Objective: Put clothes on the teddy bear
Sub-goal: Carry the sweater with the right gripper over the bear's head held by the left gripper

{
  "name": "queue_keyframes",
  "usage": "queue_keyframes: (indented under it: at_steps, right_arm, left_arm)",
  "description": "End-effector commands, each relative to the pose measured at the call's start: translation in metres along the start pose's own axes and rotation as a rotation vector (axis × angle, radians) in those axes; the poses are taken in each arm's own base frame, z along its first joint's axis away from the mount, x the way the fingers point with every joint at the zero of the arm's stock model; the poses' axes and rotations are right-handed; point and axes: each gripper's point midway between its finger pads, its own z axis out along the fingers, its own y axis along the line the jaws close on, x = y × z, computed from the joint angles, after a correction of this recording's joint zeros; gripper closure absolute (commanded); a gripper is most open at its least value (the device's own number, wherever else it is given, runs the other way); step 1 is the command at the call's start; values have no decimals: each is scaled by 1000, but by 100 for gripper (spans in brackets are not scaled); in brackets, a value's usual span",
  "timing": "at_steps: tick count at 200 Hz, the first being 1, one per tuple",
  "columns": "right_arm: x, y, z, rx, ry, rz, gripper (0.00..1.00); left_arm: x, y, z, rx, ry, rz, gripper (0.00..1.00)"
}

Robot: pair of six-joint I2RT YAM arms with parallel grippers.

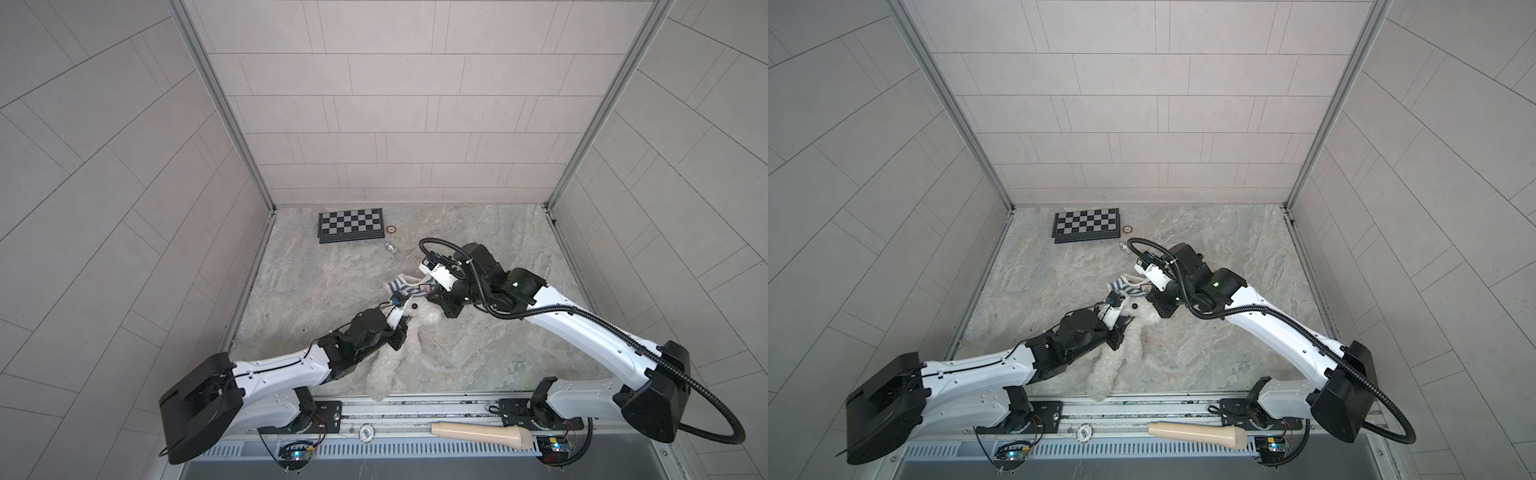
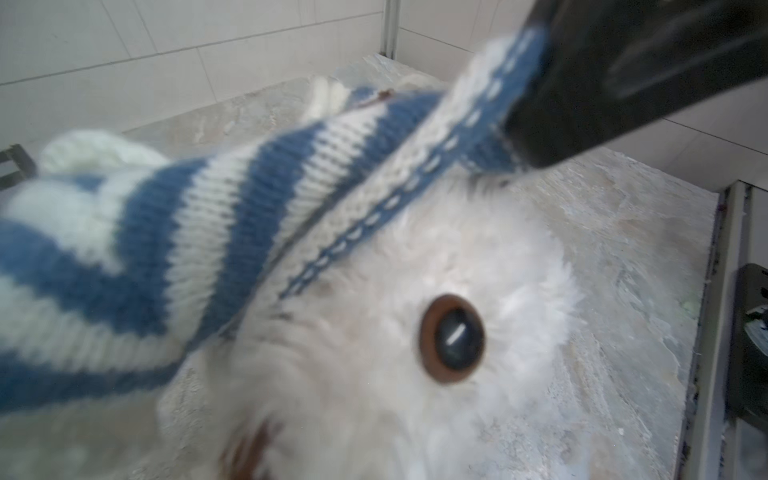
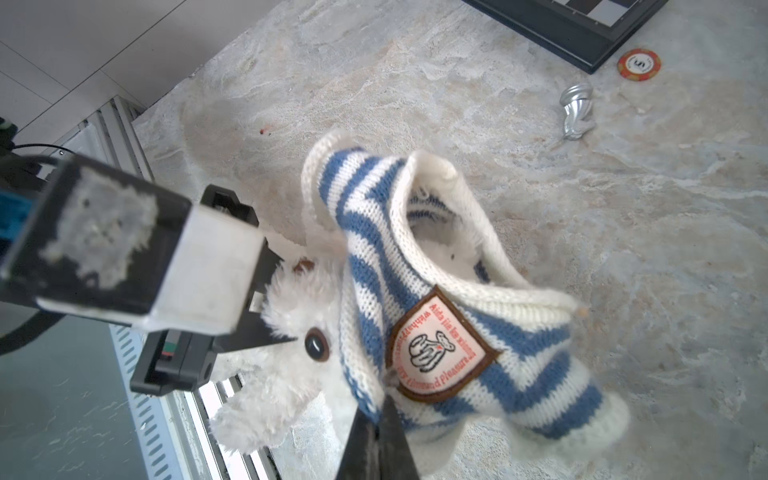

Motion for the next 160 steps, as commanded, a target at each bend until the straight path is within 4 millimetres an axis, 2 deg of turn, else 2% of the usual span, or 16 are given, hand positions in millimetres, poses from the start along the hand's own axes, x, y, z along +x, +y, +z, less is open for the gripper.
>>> queue_keyframes:
  at_steps: [1,72,120,160]
  right_arm:
    - [-2,12,-8,-13,6,-51,100]
    - [-7,60,-6,-97,11,-126,100]
    - [-5,68,-3,-84,22,-129,100]
    - [-7,79,1,-106,-2,-146,98]
  left_arm:
    - [-24,18,-11,-98,-116,-20,100]
    - [-48,33,-36,-163,-260,-77,100]
    - [-67,29,-55,-131,-348,-83,100]
    - [-68,18,-64,-103,-379,-33,100]
